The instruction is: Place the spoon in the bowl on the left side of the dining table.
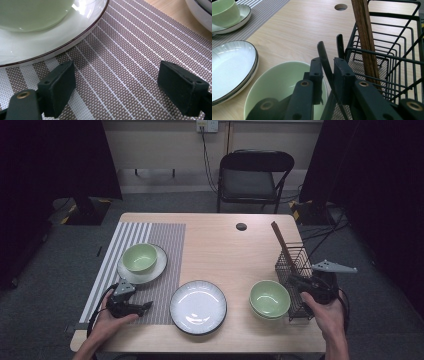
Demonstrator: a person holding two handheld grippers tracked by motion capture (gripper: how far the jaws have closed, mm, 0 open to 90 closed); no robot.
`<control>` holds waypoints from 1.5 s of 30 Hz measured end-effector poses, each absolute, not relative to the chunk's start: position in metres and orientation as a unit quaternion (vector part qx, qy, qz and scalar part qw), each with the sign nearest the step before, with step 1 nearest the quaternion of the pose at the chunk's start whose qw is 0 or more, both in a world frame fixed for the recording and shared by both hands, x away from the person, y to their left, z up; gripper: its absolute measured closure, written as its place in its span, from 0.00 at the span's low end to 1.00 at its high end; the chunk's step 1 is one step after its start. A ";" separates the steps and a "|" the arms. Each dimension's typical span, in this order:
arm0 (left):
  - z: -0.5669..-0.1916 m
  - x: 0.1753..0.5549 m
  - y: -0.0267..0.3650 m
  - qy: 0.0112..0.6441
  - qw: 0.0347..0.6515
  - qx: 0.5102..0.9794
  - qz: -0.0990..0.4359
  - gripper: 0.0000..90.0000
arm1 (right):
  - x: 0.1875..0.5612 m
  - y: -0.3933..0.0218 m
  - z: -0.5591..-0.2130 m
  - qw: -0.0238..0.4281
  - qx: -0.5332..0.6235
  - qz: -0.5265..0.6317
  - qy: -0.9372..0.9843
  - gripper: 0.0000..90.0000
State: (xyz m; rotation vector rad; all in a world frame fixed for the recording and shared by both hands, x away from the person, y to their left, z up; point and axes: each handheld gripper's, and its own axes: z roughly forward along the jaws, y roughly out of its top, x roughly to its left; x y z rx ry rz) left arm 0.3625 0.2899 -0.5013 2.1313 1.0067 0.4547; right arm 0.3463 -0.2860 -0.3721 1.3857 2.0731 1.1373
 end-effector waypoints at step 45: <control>-0.501 0.362 0.290 0.393 0.363 0.827 0.174 0.16 | 0.342 -0.303 -0.344 0.264 0.484 0.440 0.709 1.00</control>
